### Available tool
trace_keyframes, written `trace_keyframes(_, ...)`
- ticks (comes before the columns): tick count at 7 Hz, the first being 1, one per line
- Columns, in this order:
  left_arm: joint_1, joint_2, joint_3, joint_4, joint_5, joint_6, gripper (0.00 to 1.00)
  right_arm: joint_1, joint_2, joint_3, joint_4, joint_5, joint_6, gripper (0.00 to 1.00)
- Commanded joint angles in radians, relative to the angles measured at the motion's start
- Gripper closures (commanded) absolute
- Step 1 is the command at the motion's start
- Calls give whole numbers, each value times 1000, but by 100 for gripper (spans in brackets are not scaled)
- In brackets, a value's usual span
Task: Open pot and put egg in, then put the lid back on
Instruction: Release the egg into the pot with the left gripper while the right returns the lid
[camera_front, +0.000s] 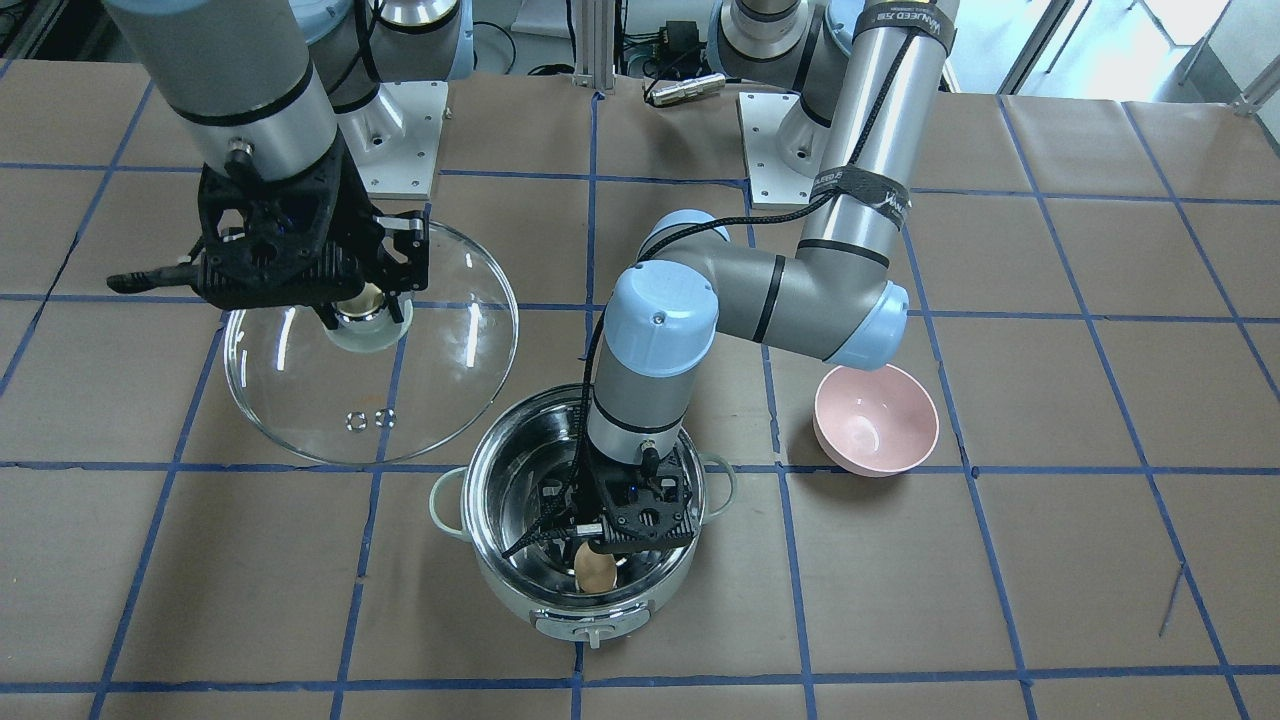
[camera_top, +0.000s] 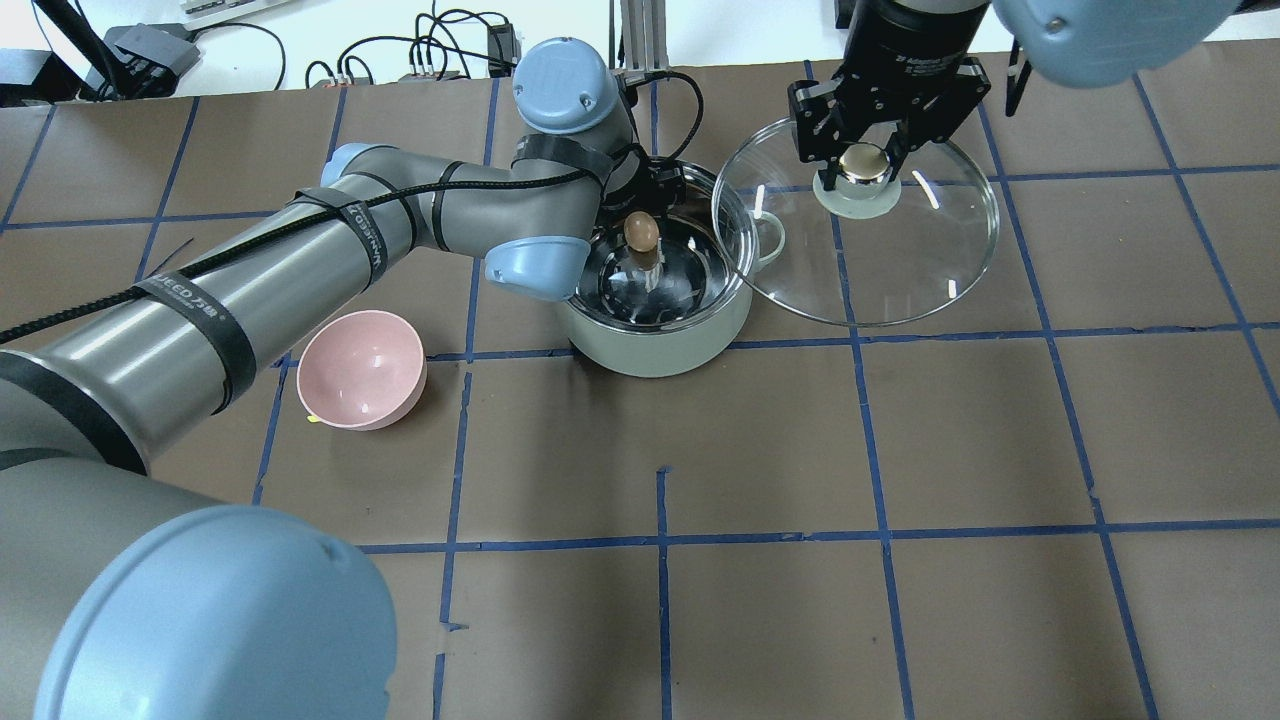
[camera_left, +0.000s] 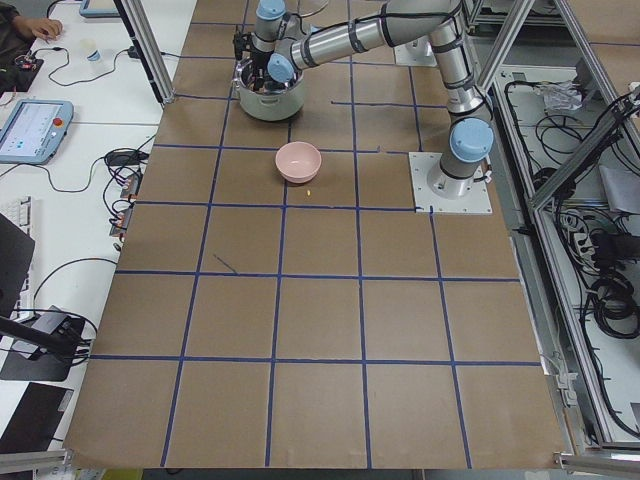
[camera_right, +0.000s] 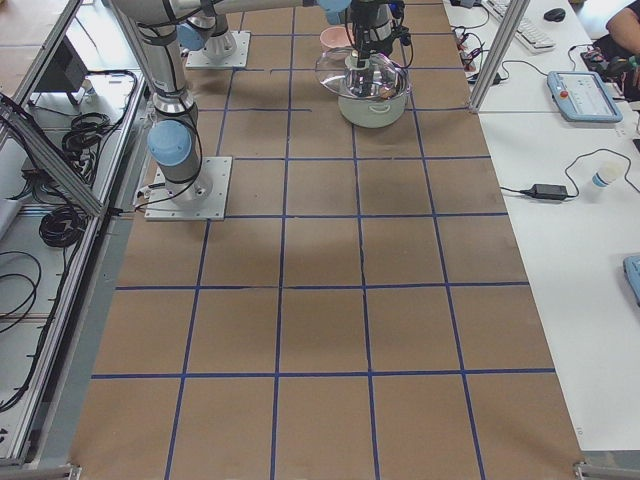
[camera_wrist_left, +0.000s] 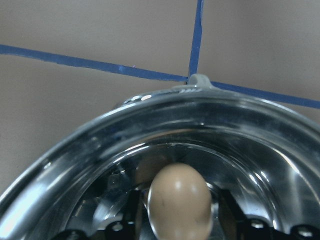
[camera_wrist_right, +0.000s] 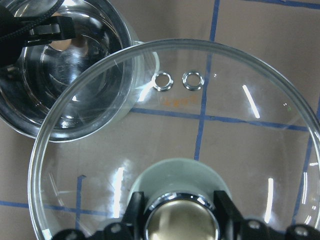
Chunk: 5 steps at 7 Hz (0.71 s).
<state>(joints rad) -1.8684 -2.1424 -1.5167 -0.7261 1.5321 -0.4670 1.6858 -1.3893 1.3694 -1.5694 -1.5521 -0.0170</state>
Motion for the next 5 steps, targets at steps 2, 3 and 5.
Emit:
trace_keyframes(2, 1, 85, 3, -68, 2, -2, 11, 5, 65, -6, -75, -2, 20, 95)
trace_keyframes(3, 17, 116, 0, -113, 0, -7, 11, 14, 72, -4, -95, 1, 54, 95)
trace_keyframes(5, 104, 236, -28, -283, -10, 5, 10, 63, 116, -4, -144, -5, 92, 95)
